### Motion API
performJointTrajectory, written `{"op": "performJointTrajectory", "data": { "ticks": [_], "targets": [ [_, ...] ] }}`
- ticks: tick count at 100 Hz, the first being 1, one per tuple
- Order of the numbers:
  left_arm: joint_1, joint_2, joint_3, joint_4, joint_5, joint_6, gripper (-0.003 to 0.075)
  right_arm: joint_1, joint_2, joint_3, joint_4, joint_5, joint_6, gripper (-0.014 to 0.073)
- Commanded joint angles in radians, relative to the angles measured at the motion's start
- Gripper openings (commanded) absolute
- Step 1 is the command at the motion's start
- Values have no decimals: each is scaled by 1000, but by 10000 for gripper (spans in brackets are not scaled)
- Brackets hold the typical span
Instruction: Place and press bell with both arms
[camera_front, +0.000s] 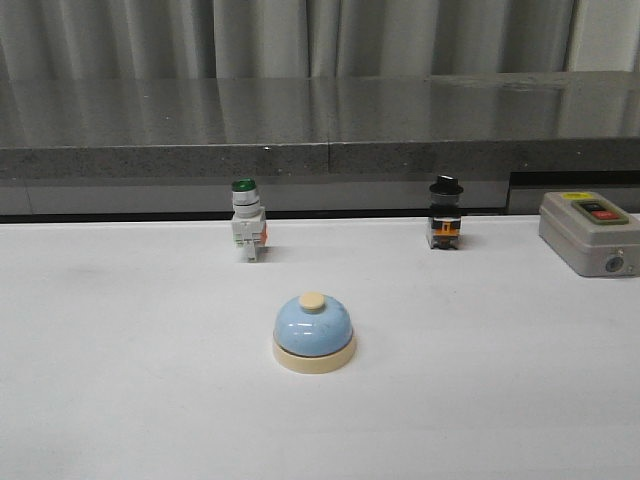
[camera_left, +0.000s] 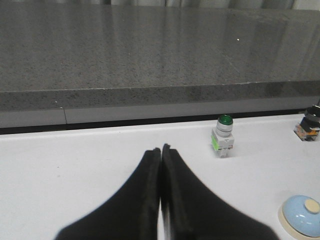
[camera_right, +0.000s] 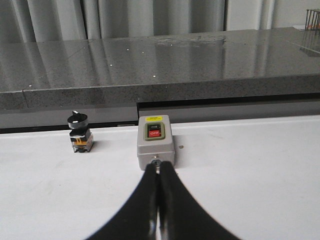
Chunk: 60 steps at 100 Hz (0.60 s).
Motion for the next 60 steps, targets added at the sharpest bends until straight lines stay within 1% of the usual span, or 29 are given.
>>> {"op": "performJointTrajectory", "data": {
  "ticks": [1, 14, 27, 36, 43, 53, 57, 60],
  "targets": [
    [2, -42, 38, -7, -153, -9, -19, -3, -7, -2, -9, -83, -5, -59],
    [2, -92, 102, -7, -192, -9, -19, -3, -7, -2, -9, -83, -5, -59],
    [4, -143, 172, -7, -263, -9, -19, -3, -7, -2, -9, -83, -5, -59],
    [25, -184, 199, 15, -270, -12, -19, -3, -7, -2, -9, -83, -5, -59],
    [55, -215, 216, 94, -270, -73, -19, -3, -7, -2, -9, -83, -5, -59],
    [111, -254, 249, 258, -265, -262, -19, -3, -7, -2, -9, -83, -5, -59],
    [124, -271, 265, 310, -265, -298, -19, -3, -7, -2, -9, -83, -5, -59],
    [134, -284, 276, 312, -265, -301, -19, -3, -7, -2, -9, -83, -5, -59]
  ]
}}
